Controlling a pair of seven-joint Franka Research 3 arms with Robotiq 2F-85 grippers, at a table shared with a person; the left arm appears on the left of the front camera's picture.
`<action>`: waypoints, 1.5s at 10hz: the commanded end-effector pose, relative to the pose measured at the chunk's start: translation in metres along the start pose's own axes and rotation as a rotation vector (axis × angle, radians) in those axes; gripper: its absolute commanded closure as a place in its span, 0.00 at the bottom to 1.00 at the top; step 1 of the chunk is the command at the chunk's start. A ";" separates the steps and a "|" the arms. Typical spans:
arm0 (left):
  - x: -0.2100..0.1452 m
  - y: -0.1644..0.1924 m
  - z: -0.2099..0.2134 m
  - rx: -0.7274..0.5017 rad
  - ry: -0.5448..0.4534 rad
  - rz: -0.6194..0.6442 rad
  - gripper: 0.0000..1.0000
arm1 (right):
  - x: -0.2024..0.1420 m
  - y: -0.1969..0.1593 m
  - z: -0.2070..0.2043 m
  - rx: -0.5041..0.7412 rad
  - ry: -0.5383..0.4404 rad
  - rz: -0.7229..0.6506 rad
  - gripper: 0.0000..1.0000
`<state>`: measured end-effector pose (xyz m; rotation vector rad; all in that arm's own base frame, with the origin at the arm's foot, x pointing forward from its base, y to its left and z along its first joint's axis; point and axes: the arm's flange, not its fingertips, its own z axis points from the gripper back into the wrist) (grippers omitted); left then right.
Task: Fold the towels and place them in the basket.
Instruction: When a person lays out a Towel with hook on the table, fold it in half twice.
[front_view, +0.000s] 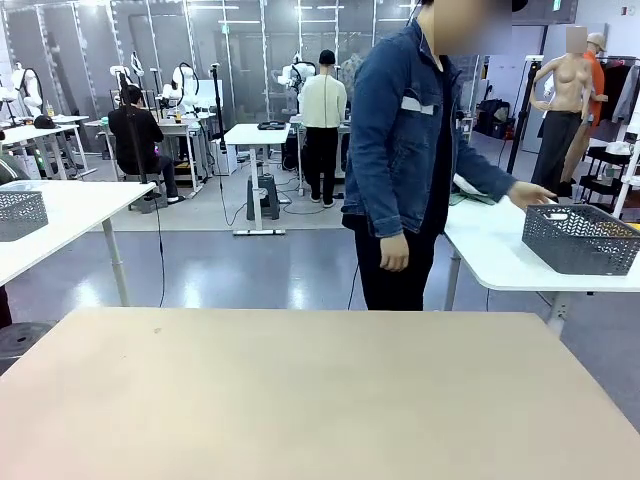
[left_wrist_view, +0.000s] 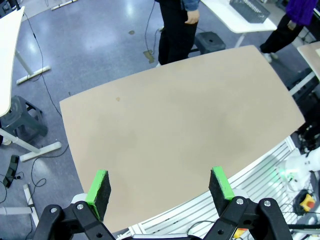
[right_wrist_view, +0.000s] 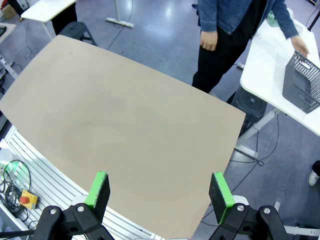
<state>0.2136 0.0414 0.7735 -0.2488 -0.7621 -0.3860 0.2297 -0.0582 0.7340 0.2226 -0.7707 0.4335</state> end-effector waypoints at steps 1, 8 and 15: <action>0.001 -0.002 0.002 -0.009 -0.004 -0.010 0.00 | 0.000 0.000 0.000 0.002 -0.001 0.001 0.00; 0.001 -0.002 0.002 -0.009 -0.004 -0.010 0.00 | 0.000 0.000 0.000 0.002 -0.001 0.001 0.00; 0.001 -0.002 0.002 -0.009 -0.004 -0.010 0.00 | 0.000 0.000 0.000 0.002 -0.001 0.001 0.00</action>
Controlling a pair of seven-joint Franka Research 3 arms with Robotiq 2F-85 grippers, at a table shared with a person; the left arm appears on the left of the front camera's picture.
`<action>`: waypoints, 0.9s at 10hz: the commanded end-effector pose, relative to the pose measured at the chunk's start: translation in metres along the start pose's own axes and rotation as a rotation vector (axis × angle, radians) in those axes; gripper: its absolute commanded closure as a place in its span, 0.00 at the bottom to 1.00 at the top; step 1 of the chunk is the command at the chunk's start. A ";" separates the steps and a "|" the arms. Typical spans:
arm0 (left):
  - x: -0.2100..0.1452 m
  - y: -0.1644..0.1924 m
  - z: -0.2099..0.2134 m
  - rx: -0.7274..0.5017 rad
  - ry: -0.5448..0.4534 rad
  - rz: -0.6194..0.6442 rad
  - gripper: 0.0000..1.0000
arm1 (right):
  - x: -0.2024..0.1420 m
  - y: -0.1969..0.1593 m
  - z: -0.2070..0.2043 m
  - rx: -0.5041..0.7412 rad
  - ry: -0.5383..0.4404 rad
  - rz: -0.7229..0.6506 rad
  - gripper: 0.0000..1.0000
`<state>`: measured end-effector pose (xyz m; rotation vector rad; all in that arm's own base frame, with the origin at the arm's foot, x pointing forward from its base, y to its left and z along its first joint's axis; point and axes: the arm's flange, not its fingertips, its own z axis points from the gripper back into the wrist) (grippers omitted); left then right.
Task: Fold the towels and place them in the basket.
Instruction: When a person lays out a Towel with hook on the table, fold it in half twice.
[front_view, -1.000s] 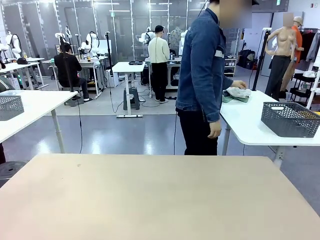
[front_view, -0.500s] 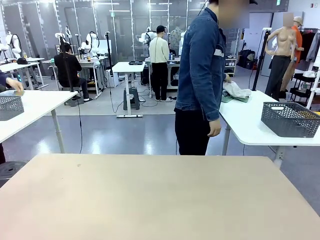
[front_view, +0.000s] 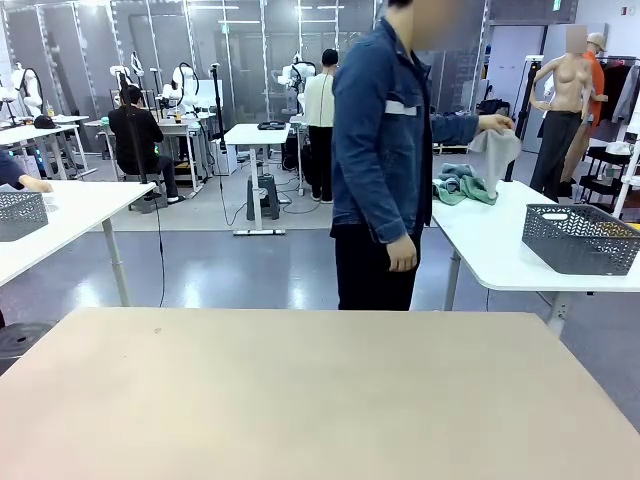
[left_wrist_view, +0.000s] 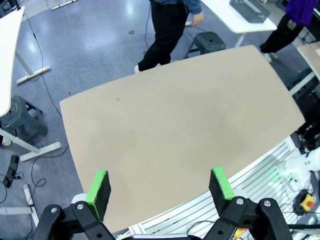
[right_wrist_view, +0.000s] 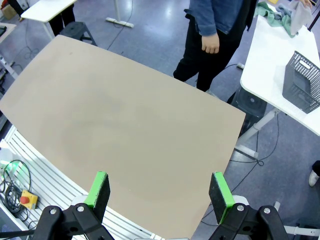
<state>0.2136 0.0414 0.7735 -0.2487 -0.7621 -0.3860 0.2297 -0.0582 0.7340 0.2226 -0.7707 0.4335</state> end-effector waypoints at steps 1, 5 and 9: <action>0.001 -0.002 0.002 -0.009 -0.004 -0.010 0.00 | 0.000 0.000 0.000 0.002 -0.001 0.001 0.00; 0.001 -0.002 0.002 -0.009 -0.004 -0.010 0.00 | 0.000 0.000 0.000 0.002 -0.001 0.001 0.00; 0.001 -0.002 0.002 -0.009 -0.004 -0.010 0.00 | 0.000 0.000 0.000 0.002 -0.001 0.001 0.00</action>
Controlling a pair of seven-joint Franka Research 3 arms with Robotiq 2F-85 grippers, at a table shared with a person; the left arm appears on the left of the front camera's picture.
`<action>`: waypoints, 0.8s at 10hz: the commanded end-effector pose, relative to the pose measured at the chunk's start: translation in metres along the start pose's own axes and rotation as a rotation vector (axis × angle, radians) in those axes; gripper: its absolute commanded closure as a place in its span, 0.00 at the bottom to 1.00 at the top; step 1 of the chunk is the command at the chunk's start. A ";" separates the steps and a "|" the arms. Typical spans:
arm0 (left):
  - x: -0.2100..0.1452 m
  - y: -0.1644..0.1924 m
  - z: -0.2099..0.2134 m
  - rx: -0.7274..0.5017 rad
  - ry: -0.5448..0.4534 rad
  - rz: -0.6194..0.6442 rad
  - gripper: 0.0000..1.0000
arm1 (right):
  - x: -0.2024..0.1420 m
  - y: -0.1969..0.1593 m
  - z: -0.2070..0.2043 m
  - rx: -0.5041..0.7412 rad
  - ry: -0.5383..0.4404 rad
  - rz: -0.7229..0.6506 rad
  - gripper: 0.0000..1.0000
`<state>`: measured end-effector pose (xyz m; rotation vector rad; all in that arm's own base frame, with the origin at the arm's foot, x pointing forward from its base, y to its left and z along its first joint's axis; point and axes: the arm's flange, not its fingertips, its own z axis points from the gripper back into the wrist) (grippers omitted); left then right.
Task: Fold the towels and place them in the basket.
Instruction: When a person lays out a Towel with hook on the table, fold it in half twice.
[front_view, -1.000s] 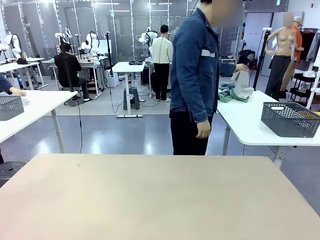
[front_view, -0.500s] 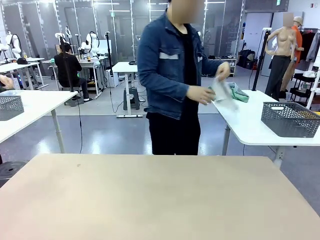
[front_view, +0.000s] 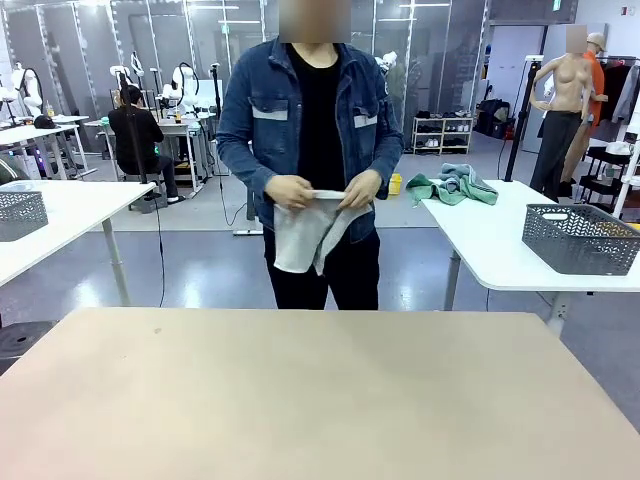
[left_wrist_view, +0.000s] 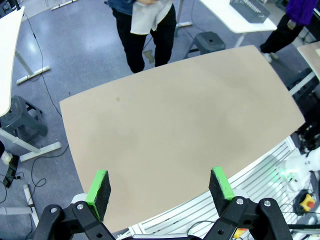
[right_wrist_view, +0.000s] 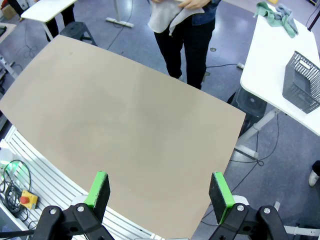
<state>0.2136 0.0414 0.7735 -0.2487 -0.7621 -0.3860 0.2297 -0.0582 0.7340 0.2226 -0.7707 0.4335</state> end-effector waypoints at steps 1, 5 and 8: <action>0.001 -0.002 0.002 -0.009 -0.004 -0.010 0.00 | 0.000 0.000 0.000 0.002 -0.001 0.001 0.00; 0.001 -0.002 0.002 -0.009 -0.004 -0.010 0.00 | 0.000 0.000 0.000 0.002 -0.001 0.001 0.00; 0.001 -0.002 0.002 -0.009 -0.004 -0.010 0.00 | 0.000 0.000 0.000 0.002 -0.001 0.001 0.00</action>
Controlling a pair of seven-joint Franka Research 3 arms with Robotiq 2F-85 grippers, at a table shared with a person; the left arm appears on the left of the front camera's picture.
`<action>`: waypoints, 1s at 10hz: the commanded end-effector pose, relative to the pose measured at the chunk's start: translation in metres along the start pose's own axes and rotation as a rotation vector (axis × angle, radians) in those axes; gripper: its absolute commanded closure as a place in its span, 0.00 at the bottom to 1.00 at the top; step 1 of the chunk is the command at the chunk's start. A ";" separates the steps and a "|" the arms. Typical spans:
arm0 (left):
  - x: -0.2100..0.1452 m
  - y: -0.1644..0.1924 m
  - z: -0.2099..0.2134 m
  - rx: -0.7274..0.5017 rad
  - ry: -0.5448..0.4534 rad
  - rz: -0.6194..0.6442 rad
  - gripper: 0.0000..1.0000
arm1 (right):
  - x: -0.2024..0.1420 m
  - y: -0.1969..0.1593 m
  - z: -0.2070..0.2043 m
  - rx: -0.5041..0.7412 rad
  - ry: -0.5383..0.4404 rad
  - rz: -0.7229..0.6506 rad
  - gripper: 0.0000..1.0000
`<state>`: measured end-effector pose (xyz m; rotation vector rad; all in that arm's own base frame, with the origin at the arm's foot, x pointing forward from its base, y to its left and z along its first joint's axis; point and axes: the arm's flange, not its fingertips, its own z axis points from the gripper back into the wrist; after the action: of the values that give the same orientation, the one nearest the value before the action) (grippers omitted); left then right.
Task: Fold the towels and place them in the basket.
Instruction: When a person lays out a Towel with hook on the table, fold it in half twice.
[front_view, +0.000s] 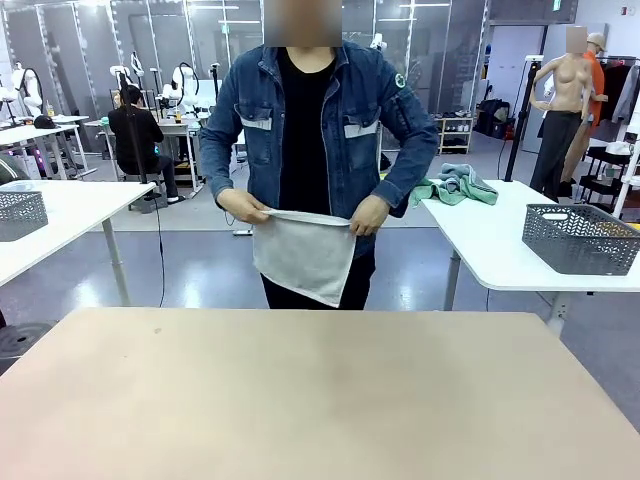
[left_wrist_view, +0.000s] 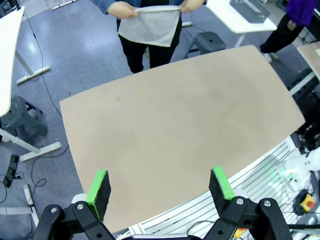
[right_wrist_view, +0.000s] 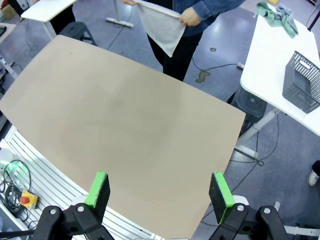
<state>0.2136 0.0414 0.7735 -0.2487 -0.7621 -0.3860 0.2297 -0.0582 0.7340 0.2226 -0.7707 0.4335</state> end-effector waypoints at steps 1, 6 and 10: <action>0.001 -0.002 0.002 -0.009 -0.004 -0.010 0.00 | 0.000 0.000 0.000 0.002 -0.001 0.001 0.00; 0.001 -0.002 0.002 -0.009 -0.004 -0.010 0.00 | 0.000 0.000 0.000 0.002 -0.001 0.001 0.00; 0.001 -0.002 0.002 -0.009 -0.004 -0.010 0.00 | 0.000 0.000 0.000 0.002 -0.001 0.001 0.00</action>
<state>0.2136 0.0414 0.7735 -0.2487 -0.7621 -0.3860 0.2297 -0.0582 0.7340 0.2226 -0.7707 0.4335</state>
